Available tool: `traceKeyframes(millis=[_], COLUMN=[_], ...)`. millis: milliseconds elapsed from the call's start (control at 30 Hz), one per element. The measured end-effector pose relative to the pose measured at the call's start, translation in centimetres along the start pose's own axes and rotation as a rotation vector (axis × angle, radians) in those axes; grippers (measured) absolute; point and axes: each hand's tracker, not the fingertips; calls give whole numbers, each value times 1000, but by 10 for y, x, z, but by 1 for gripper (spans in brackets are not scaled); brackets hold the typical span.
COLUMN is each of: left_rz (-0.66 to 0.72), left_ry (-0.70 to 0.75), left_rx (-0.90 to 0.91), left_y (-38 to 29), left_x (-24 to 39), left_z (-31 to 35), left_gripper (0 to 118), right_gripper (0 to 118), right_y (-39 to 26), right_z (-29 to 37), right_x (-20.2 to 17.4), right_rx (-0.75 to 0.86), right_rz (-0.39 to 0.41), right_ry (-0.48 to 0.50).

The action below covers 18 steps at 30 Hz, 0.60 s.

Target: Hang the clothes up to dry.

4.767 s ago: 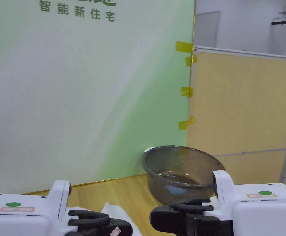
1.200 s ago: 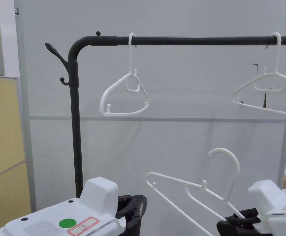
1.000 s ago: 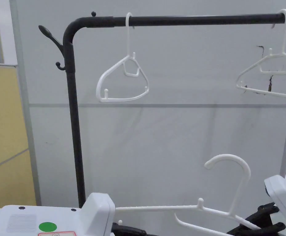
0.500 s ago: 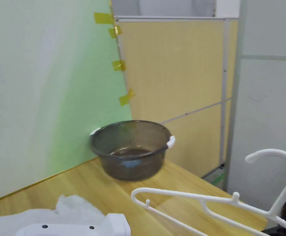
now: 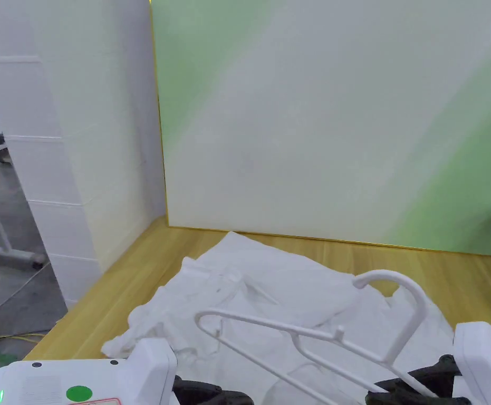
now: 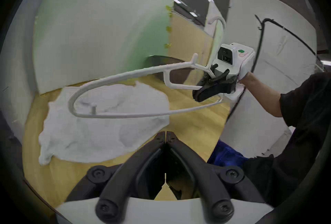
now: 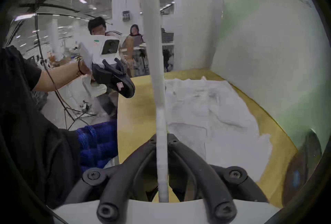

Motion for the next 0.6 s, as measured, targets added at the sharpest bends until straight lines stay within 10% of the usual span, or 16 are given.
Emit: traceKeyframes(millis=[300, 433, 600], left_rz=[181, 215, 132], left_ry=[590, 514, 546], left_rx=[237, 179, 132], left_y=[11, 7, 5], left_x=[-4, -1, 4], left_z=[-71, -97, -109], left_gripper=[2, 2, 2], right_gripper=[5, 5, 5], right_y=[-30, -53, -59], right_z=[-27, -35, -27], right_x=[-22, -20, -16], right_rx=[126, 138, 91], right_rz=[-437, -552, -509], right_ry=[-658, -619, -687])
